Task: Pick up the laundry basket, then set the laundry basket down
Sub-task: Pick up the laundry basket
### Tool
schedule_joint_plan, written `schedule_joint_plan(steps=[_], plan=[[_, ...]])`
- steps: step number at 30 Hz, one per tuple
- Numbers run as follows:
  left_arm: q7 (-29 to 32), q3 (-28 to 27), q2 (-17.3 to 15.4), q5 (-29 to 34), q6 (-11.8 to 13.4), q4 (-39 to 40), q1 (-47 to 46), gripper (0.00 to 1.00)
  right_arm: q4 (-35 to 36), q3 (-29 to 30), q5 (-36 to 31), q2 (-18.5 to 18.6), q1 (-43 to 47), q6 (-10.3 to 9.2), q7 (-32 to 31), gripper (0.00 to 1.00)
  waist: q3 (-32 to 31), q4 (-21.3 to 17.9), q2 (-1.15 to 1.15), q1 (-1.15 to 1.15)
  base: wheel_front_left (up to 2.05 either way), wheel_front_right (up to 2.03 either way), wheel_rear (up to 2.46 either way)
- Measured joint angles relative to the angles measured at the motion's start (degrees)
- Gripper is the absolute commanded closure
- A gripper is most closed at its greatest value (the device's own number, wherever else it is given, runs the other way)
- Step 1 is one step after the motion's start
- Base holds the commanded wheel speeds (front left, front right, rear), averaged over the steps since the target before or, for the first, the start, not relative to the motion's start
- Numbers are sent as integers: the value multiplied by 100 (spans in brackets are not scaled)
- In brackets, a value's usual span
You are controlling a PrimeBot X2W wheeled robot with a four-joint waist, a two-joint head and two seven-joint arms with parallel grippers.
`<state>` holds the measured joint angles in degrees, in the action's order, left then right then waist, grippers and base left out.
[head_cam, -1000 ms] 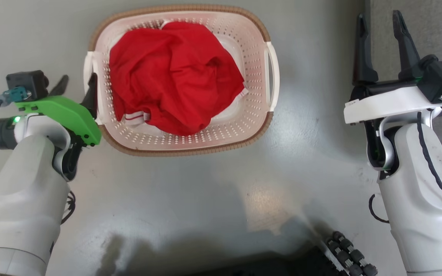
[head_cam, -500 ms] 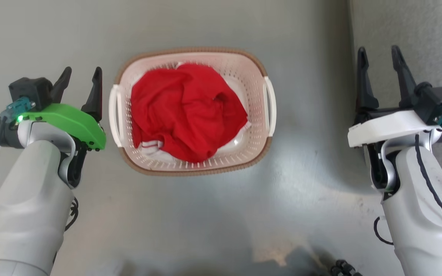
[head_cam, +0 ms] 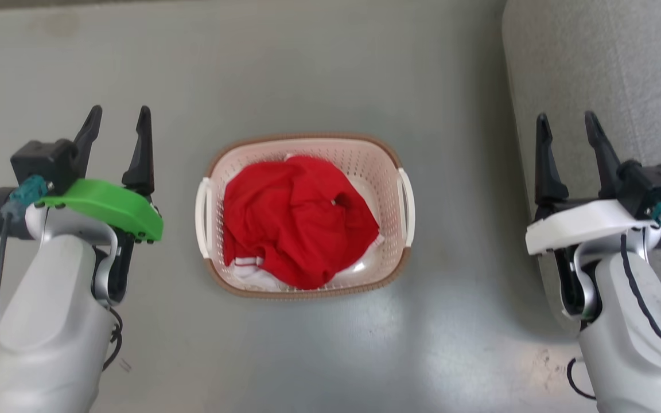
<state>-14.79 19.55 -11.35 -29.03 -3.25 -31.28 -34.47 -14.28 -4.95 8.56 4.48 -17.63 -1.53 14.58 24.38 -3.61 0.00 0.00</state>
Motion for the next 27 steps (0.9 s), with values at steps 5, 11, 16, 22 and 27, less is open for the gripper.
schedule_joint_plan(steps=[5, 11, 16, 22, 27], plan=[[12, -120, -12, 219, 134, 424, 326, 0, -8, 38, 0, 0, 218, 1, 0, 0, -335, 57, 0, 0, 0, 0, 0], [12, -164, -21, 300, 232, 835, 787, 0, -26, 33, 1, -7, 437, 45, 0, 0, -671, 121, 0, 0, 0, 0, 0], [12, -198, -20, 311, 334, 1150, 1174, 0, -24, 23, 1, -11, 584, 45, 0, 0, -886, 161, 0, 0, 0, 0, 0], [12, -232, -13, 415, 411, 1419, 1600, 0, -23, -10, 1, -20, 757, 49, 0, 0, -1092, 188, 0, 0, 0, 0, 0], [12, -227, -5, 478, 482, 1625, 1922, 0, -23, -16, 1, -21, 867, 49, 0, 0, -1235, 182, 0, 0, 0, 0, 0]])
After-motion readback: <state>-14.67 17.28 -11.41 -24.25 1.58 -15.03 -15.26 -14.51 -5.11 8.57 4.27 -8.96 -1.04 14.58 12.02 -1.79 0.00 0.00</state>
